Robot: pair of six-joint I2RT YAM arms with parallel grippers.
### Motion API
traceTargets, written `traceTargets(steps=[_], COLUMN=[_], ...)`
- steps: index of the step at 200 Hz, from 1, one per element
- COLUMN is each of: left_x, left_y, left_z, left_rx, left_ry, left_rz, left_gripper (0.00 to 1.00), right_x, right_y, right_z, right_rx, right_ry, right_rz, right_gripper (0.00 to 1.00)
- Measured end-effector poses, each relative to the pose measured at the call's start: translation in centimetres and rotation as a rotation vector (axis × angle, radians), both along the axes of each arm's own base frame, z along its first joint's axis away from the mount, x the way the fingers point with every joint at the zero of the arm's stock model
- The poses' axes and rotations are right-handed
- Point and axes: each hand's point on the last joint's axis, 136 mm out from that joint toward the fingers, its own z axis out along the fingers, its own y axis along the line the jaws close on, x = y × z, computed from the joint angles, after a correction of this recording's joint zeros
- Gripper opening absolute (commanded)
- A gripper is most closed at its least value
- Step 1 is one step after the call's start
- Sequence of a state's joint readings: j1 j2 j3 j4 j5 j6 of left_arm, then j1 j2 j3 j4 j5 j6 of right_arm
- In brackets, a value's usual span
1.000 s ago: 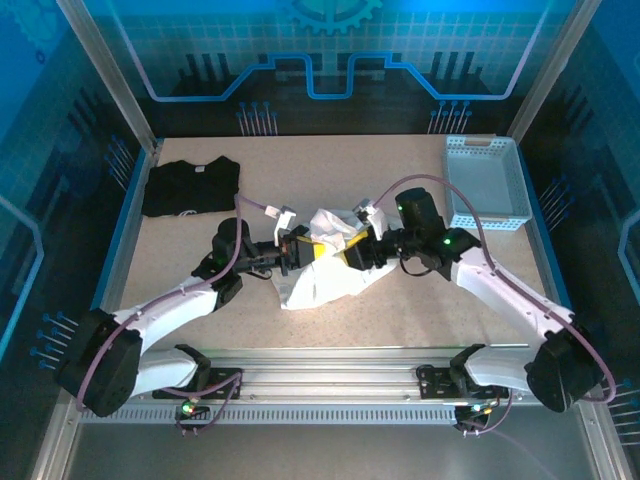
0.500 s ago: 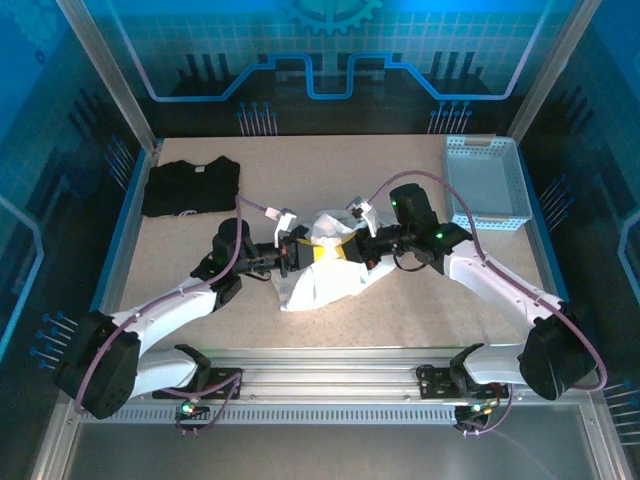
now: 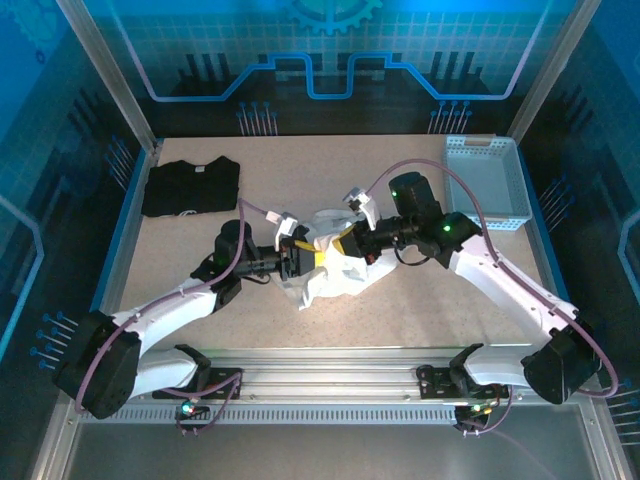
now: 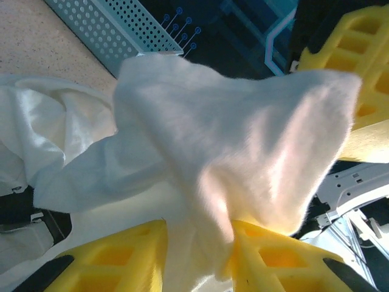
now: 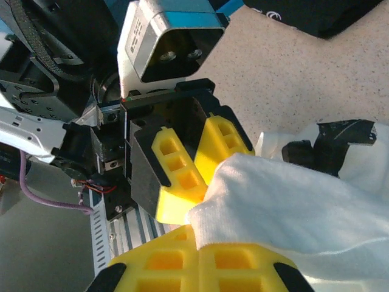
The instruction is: Fold the inside-out t-shirt
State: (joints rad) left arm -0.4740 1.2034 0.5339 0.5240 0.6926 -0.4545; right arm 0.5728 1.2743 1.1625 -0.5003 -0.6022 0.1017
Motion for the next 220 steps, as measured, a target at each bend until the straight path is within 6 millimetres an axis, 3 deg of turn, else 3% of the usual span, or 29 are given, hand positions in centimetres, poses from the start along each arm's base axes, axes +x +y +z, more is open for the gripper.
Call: traceTargets(steps=[27,70,104,139,180,220], left_x=[0.0,0.9,1.7,0.3,-0.8,0.1], left_y=[0.0,0.6,2.5,4.8,6.6,8.8], left_z=[-0.9,-2.6,-5.0,-7.6,-9.5,-10.0], left_rx=[0.016,0.068,0.170,0.245,0.303,0.383], left_ry=[0.012,0.047,0.105,0.155,0.204,0.239], left_rz=[-0.002,0.065,0.199,0.285,0.343,0.479], left_gripper=[0.28,0.00,0.00,0.00,0.20,0.34], right_x=[-0.6,-1.3,-3.2,-6.0,-5.4,-0.1], right_y=[0.0,0.5,1.8,2.8,1.8,-1.0], right_z=[0.0,-0.9,-3.5,-6.5,-7.0,-9.2], right_rx=[-0.061,-0.166,-0.219,-0.245,-0.252,-0.355], right_ry=[0.007,0.011,0.051,0.110,0.079,0.079], right_rz=[-0.012,-0.024,0.038,0.151,0.167,-0.065], right_gripper=[0.00,0.01,0.12,0.27,0.34,0.38])
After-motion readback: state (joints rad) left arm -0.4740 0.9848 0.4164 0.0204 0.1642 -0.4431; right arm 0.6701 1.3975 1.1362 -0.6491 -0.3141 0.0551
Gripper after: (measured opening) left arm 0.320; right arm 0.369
